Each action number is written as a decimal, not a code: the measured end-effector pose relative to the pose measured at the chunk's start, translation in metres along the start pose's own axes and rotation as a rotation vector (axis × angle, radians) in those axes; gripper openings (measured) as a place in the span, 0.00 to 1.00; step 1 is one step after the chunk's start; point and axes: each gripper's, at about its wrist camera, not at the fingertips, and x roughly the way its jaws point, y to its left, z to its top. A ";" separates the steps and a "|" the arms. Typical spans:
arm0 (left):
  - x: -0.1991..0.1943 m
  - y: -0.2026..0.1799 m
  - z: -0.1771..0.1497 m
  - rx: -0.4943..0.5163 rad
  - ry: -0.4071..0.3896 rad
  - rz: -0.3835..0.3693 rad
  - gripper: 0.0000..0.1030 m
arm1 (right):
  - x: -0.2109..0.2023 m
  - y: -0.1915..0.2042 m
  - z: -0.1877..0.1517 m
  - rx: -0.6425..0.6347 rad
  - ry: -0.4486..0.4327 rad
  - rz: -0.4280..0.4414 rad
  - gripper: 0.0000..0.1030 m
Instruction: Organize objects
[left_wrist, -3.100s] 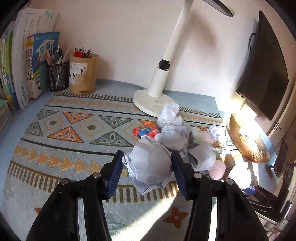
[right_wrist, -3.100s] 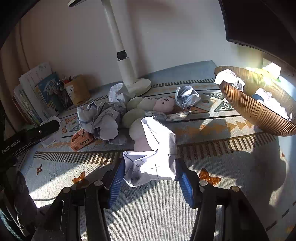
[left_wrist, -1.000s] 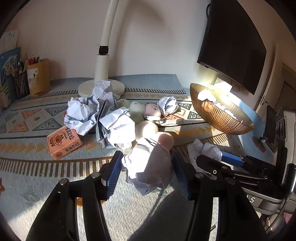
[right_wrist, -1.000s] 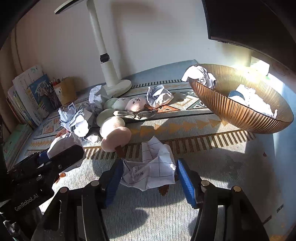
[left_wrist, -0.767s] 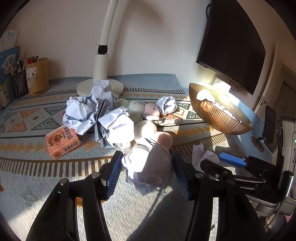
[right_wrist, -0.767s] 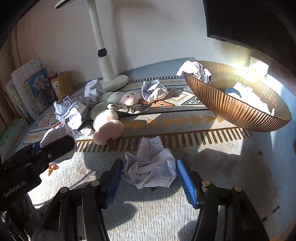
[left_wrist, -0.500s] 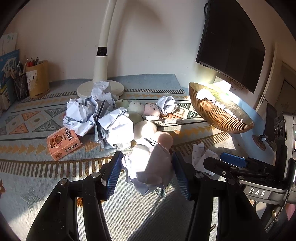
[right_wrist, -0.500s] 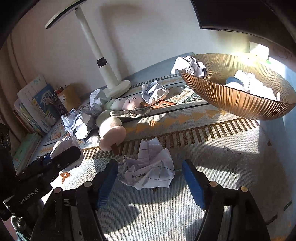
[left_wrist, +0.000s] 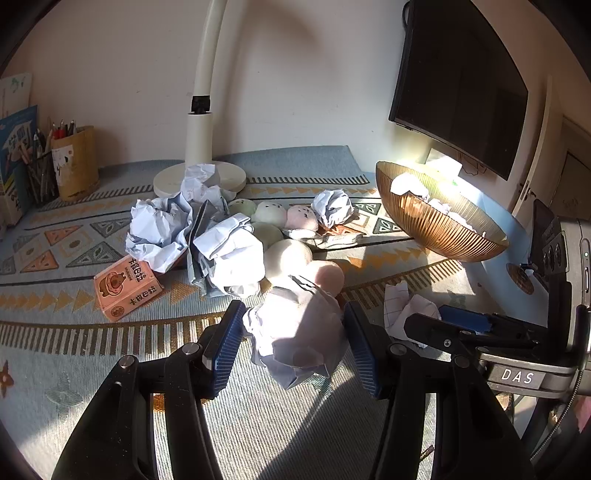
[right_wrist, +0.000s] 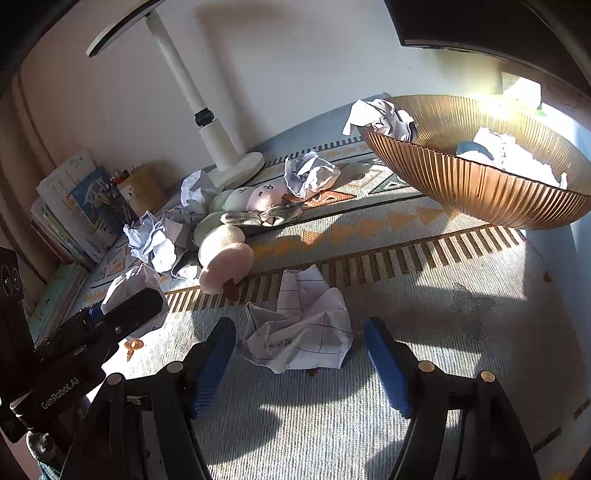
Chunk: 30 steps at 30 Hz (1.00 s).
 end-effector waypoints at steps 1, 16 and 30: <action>0.000 0.000 0.000 0.001 0.000 0.001 0.51 | 0.000 -0.001 0.000 0.001 -0.001 0.001 0.68; 0.000 0.003 0.001 -0.013 0.002 -0.021 0.51 | -0.004 -0.003 0.001 0.014 -0.019 0.012 0.68; 0.003 -0.005 0.001 0.014 0.014 0.008 0.51 | -0.009 0.015 -0.004 -0.075 -0.041 -0.064 0.51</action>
